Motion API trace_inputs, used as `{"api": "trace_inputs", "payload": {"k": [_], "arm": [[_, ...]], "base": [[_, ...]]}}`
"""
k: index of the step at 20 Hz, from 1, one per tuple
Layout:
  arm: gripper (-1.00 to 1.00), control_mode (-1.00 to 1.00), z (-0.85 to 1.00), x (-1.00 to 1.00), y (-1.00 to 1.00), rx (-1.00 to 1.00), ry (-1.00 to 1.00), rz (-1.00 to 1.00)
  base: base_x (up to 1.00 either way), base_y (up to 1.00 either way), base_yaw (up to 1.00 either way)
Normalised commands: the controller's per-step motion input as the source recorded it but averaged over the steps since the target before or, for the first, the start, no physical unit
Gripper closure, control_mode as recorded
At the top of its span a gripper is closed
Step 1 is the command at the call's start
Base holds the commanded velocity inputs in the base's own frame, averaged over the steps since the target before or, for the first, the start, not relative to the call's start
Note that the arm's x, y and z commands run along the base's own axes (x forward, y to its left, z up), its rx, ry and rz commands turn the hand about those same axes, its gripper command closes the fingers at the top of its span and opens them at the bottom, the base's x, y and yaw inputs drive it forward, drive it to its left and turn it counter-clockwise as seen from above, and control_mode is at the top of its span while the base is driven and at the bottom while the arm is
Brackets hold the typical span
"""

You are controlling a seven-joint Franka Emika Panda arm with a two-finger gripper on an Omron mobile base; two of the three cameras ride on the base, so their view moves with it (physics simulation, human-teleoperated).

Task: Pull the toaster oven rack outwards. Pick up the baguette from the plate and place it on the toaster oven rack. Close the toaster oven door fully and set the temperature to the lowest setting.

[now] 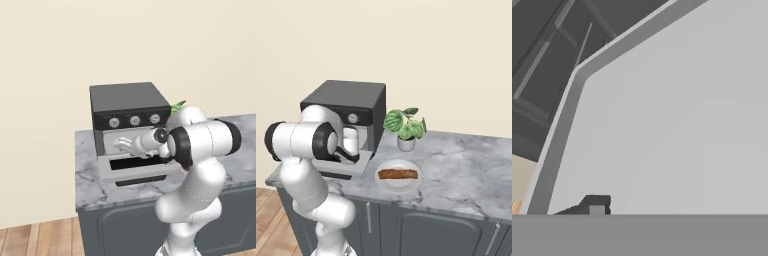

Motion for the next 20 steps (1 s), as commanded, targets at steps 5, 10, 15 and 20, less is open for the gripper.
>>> {"api": "trace_inputs", "payload": {"k": [5,10,15,20], "arm": [[1.0,-1.0,0.0,-1.0,0.51,-0.36,0.77,0.12],[1.0,-1.0,0.0,-1.0,0.53,-0.35,0.73,0.12],[1.0,-1.0,0.0,-1.0,0.49,-0.32,0.61,0.05],[1.0,-1.0,0.05,-1.0,0.32,-0.24,0.52,0.0]], "base": [[0.0,0.0,0.0],[0.0,0.0,0.0],[0.0,0.0,0.0],[0.0,0.0,0.0]]}}
